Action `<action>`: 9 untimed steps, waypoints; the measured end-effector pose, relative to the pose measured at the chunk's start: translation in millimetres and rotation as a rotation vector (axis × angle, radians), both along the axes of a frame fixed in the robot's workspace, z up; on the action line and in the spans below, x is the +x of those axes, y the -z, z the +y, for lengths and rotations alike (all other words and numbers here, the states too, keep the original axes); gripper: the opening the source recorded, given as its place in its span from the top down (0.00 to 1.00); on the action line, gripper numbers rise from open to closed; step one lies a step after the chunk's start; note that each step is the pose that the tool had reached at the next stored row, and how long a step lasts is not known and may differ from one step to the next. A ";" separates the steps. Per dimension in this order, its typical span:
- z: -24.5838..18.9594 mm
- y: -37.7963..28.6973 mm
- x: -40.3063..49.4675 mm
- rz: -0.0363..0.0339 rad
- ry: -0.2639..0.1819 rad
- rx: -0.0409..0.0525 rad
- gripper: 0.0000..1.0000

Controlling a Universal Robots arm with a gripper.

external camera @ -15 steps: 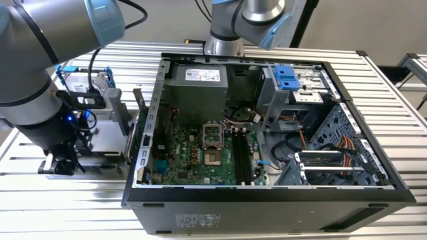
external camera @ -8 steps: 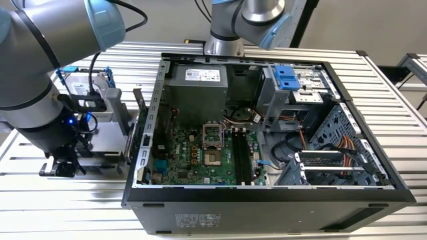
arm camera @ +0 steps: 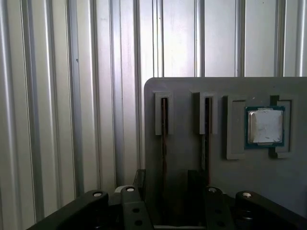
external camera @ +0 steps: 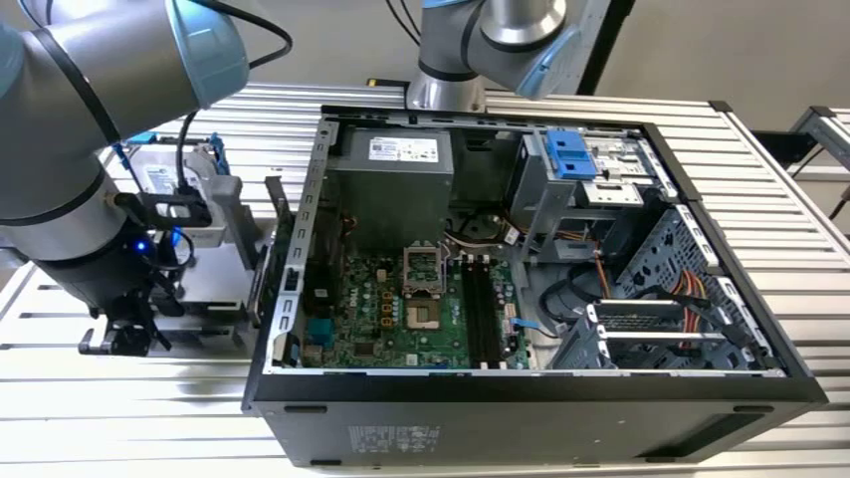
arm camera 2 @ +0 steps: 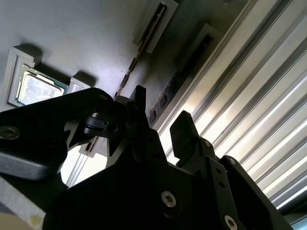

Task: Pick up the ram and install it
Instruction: 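Pick up the ram and move it above insertion slot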

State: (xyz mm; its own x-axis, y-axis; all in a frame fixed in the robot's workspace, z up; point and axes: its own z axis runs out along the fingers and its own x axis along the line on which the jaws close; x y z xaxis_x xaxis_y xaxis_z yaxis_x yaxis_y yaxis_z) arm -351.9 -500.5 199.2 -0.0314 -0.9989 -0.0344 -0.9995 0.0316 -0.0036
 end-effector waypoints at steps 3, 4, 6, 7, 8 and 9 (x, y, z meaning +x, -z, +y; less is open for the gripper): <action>-0.4 1.0 -0.2 0.0000 0.001 0.0001 0.00; -0.4 1.2 -0.2 0.0002 0.001 -0.0001 0.00; -0.5 2.0 -0.3 0.0000 0.001 0.0001 0.00; -0.6 2.3 -0.5 0.0000 0.000 0.0000 0.00; -0.5 2.7 -0.7 0.0000 0.001 0.0002 0.00; -0.5 3.1 -0.9 0.0000 0.001 0.0001 0.00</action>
State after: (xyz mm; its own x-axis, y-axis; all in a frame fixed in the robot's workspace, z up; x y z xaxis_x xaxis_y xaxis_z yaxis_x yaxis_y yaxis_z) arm -352.7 -501.0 196.2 -0.0321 -0.9989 -0.0345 -0.9995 0.0322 -0.0036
